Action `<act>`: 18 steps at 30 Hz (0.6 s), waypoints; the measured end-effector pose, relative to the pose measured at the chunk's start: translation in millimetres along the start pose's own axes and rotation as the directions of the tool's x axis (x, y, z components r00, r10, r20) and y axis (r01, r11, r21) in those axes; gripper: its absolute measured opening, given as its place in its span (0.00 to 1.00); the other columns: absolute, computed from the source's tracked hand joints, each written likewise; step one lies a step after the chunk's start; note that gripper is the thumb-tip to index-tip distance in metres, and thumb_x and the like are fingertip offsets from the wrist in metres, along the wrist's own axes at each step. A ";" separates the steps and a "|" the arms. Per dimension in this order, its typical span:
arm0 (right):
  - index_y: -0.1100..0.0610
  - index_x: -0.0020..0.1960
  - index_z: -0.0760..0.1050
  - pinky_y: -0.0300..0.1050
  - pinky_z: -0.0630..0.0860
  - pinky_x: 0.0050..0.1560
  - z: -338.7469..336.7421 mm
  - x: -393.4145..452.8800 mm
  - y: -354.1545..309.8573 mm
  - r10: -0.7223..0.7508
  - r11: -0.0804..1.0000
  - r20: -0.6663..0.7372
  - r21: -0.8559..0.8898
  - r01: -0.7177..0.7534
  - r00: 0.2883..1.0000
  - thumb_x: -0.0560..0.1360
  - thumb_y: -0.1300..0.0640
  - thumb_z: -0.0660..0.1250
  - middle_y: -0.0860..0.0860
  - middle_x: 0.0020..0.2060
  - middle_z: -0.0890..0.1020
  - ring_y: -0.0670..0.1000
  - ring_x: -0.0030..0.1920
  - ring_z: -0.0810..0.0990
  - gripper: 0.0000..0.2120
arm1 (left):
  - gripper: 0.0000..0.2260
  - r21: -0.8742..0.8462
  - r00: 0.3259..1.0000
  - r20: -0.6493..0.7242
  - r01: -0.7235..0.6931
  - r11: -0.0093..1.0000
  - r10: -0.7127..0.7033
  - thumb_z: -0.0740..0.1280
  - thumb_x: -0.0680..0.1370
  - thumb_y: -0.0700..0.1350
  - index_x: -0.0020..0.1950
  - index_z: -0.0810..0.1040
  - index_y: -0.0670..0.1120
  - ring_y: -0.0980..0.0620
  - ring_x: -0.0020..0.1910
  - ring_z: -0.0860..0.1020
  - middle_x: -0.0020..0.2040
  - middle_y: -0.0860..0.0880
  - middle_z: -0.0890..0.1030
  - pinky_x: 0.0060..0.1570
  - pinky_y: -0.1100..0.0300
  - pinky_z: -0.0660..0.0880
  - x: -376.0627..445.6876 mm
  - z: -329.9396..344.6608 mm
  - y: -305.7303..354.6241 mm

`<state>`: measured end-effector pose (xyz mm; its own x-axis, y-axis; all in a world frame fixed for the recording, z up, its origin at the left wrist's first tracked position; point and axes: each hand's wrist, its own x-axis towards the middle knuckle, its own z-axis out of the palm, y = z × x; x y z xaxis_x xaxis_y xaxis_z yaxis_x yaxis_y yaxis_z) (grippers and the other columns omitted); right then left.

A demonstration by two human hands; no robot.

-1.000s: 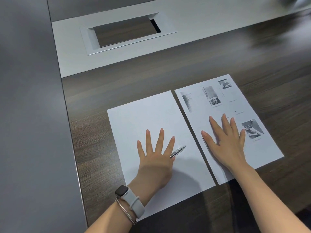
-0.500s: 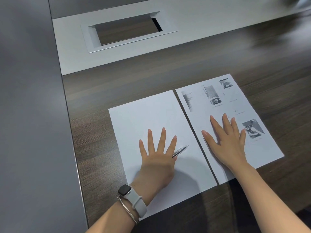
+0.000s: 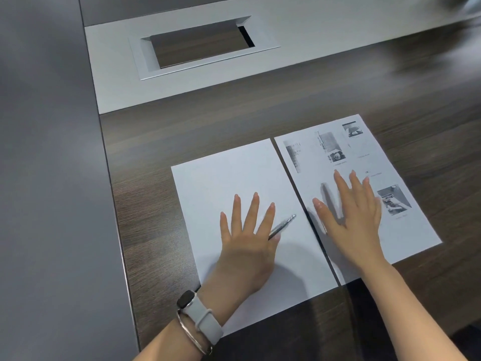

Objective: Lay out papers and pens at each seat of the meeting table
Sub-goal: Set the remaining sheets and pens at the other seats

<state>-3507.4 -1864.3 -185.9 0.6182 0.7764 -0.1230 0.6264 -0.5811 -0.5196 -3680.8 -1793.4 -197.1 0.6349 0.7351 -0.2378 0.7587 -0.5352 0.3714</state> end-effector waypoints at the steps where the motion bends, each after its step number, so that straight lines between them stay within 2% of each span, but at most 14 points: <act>1: 0.43 0.72 0.59 0.46 0.49 0.73 -1.2 -7.7 -14.7 0.010 0.989 0.008 0.148 -0.011 1.000 0.72 0.35 0.56 0.43 0.72 0.60 0.41 0.74 0.54 0.31 | 0.26 -0.172 0.999 -0.027 0.017 0.985 -0.022 0.39 0.78 0.61 0.75 0.54 0.59 0.52 0.76 0.42 0.78 0.55 0.53 0.73 0.47 0.41 -1.9 -6.6 2.0; 2: 0.43 0.68 0.66 0.40 0.58 0.70 -0.9 -17.0 -31.0 0.031 0.945 0.043 0.324 -0.044 0.999 0.74 0.41 0.62 0.42 0.67 0.68 0.35 0.67 0.63 0.24 | 0.23 -0.372 0.999 0.010 0.050 0.927 -0.050 0.42 0.77 0.63 0.72 0.50 0.64 0.58 0.74 0.39 0.76 0.62 0.51 0.75 0.49 0.39 -4.4 -10.5 1.4; 3: 0.44 0.61 0.71 0.35 0.66 0.64 2.6 -27.7 -46.3 0.051 0.871 0.113 0.481 -0.099 0.992 0.75 0.49 0.66 0.41 0.61 0.74 0.30 0.58 0.70 0.15 | 0.20 -0.582 0.994 0.077 0.107 0.806 -0.076 0.46 0.76 0.63 0.68 0.50 0.69 0.61 0.74 0.40 0.72 0.69 0.51 0.76 0.51 0.40 -6.1 -15.4 0.4; 5: 0.48 0.54 0.77 0.29 0.73 0.51 15.4 -49.6 -72.9 0.027 0.701 0.333 0.666 -0.255 0.943 0.75 0.59 0.66 0.45 0.51 0.81 0.32 0.47 0.78 0.10 | 0.14 -0.836 0.985 0.065 0.141 0.531 -0.158 0.52 0.75 0.60 0.60 0.59 0.71 0.58 0.76 0.49 0.67 0.72 0.58 0.76 0.51 0.50 -8.2 -24.8 -5.5; 6: 0.51 0.54 0.78 0.30 0.74 0.49 24.0 -60.1 -82.9 -0.010 0.647 0.431 0.691 -0.322 0.902 0.75 0.61 0.66 0.48 0.50 0.83 0.37 0.48 0.80 0.10 | 0.12 -0.893 0.977 0.070 0.151 0.423 -0.201 0.53 0.75 0.60 0.58 0.64 0.71 0.57 0.76 0.54 0.68 0.68 0.63 0.75 0.52 0.54 -9.5 -26.0 -11.3; 7: 0.54 0.55 0.78 0.32 0.75 0.49 32.4 -68.7 -91.1 -0.036 0.640 0.484 0.683 -0.352 0.874 0.75 0.61 0.66 0.51 0.49 0.84 0.41 0.48 0.81 0.10 | 0.10 -0.916 0.968 0.094 0.175 0.362 -0.231 0.54 0.76 0.61 0.56 0.67 0.69 0.57 0.75 0.59 0.70 0.62 0.66 0.74 0.55 0.57 -10.5 -26.4 -17.4; 8: 0.54 0.55 0.79 0.34 0.76 0.48 40.1 -75.0 -97.5 -0.039 0.659 0.498 0.664 -0.353 0.866 0.75 0.60 0.66 0.52 0.47 0.84 0.43 0.47 0.82 0.09 | 0.09 -0.919 0.960 0.126 0.209 0.335 -0.251 0.54 0.77 0.61 0.55 0.68 0.68 0.57 0.73 0.62 0.70 0.56 0.68 0.71 0.58 0.59 -12.2 -25.8 -23.7; 10: 0.54 0.52 0.79 0.33 0.75 0.44 53.1 -82.8 -108.5 -0.007 0.685 0.481 0.641 -0.346 0.877 0.75 0.59 0.66 0.51 0.42 0.84 0.42 0.40 0.80 0.08 | 0.10 -0.916 0.946 0.164 0.251 0.314 -0.279 0.54 0.77 0.63 0.55 0.69 0.66 0.58 0.70 0.66 0.70 0.53 0.69 0.66 0.63 0.61 -17.3 -26.5 -36.9; 11: 0.54 0.52 0.80 0.31 0.74 0.43 57.7 -84.9 -114.1 0.009 0.693 0.473 0.632 -0.346 0.881 0.75 0.58 0.66 0.50 0.40 0.83 0.40 0.38 0.79 0.07 | 0.15 -0.904 0.943 0.162 0.260 0.340 -0.291 0.54 0.75 0.65 0.59 0.69 0.64 0.59 0.70 0.64 0.71 0.53 0.68 0.67 0.63 0.60 -20.2 -27.2 -45.2; 12: 0.54 0.52 0.80 0.29 0.73 0.42 61.8 -86.3 -119.0 0.021 0.720 0.454 0.611 -0.329 0.891 0.75 0.57 0.66 0.49 0.41 0.82 0.40 0.39 0.79 0.07 | 0.22 -0.875 0.946 0.137 0.254 0.412 -0.293 0.55 0.73 0.68 0.64 0.67 0.61 0.58 0.72 0.62 0.72 0.53 0.66 0.69 0.62 0.58 -24.7 -27.8 -54.9; 13: 0.53 0.54 0.79 0.27 0.73 0.43 65.7 -87.4 -122.7 0.035 0.765 0.422 0.572 -0.296 0.906 0.76 0.55 0.65 0.47 0.43 0.82 0.40 0.41 0.79 0.08 | 0.31 -0.818 0.950 0.096 0.245 0.520 -0.297 0.55 0.72 0.71 0.70 0.64 0.56 0.58 0.73 0.58 0.73 0.55 0.63 0.71 0.62 0.54 -30.0 -29.4 -64.3; 15: 0.53 0.57 0.78 0.23 0.71 0.45 71.6 -88.0 -125.6 0.063 0.854 0.308 0.475 -0.211 0.949 0.76 0.53 0.64 0.47 0.48 0.81 0.41 0.46 0.78 0.11 | 0.42 -0.591 0.957 -0.034 0.213 0.778 -0.288 0.55 0.68 0.72 0.76 0.57 0.49 0.58 0.75 0.52 0.73 0.58 0.60 0.72 0.64 0.48 -44.7 -29.8 -86.5; 16: 0.54 0.57 0.78 0.22 0.70 0.45 74.0 -88.0 -125.7 0.062 0.882 0.246 0.439 -0.168 0.967 0.77 0.54 0.64 0.47 0.49 0.81 0.42 0.47 0.77 0.11 | 0.44 -0.446 0.969 -0.104 0.157 0.881 -0.225 0.55 0.68 0.72 0.76 0.55 0.47 0.58 0.75 0.49 0.74 0.57 0.57 0.72 0.65 0.44 -53.6 -28.6 -97.3; 18: 0.55 0.58 0.77 0.21 0.66 0.45 80.4 -88.0 -125.2 0.006 0.931 0.156 0.358 -0.062 0.988 0.77 0.56 0.63 0.47 0.49 0.79 0.43 0.47 0.75 0.11 | 0.46 -0.191 0.990 -0.132 0.016 0.981 -0.041 0.53 0.69 0.74 0.76 0.54 0.43 0.56 0.76 0.46 0.76 0.53 0.53 0.74 0.62 0.42 -67.8 -19.4 -114.5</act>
<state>-3678.5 -1840.3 -178.0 0.5403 0.8014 -0.2565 0.3747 -0.5021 -0.7794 -3813.5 -1773.9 -206.1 0.5782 0.8051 -0.1325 0.7266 -0.4342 0.5325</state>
